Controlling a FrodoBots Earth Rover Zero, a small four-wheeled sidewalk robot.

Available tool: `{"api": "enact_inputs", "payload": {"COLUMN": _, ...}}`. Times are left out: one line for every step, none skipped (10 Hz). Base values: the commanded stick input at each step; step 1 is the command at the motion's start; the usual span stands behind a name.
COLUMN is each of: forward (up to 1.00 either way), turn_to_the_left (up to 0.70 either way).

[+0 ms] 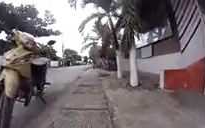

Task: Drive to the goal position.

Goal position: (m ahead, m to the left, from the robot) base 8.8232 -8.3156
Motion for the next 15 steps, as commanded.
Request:
{"api": "enact_inputs", "payload": {"forward": 0.0, "turn_to_the_left": 0.0}}
{"api": "enact_inputs", "payload": {"forward": 0.0, "turn_to_the_left": 0.0}}
{"api": "enact_inputs", "payload": {"forward": 0.0, "turn_to_the_left": 0.45}}
{"api": "enact_inputs", "payload": {"forward": 0.0, "turn_to_the_left": 0.45}}
{"api": "enact_inputs", "payload": {"forward": 0.0, "turn_to_the_left": 0.0}}
{"api": "enact_inputs", "payload": {"forward": 0.0, "turn_to_the_left": 0.0}}
{"api": "enact_inputs", "payload": {"forward": 0.0, "turn_to_the_left": 0.0}}
{"api": "enact_inputs", "payload": {"forward": 0.0, "turn_to_the_left": 0.0}}
{"api": "enact_inputs", "payload": {"forward": 0.0, "turn_to_the_left": 0.0}}
{"api": "enact_inputs", "payload": {"forward": 0.0, "turn_to_the_left": 0.0}}
{"api": "enact_inputs", "payload": {"forward": 0.0, "turn_to_the_left": 0.0}}
{"api": "enact_inputs", "payload": {"forward": 0.0, "turn_to_the_left": 0.0}}
{"api": "enact_inputs", "payload": {"forward": 0.0, "turn_to_the_left": 0.32}}
{"api": "enact_inputs", "payload": {"forward": 0.0, "turn_to_the_left": 0.45}}
{"api": "enact_inputs", "payload": {"forward": 0.0, "turn_to_the_left": 0.08}}
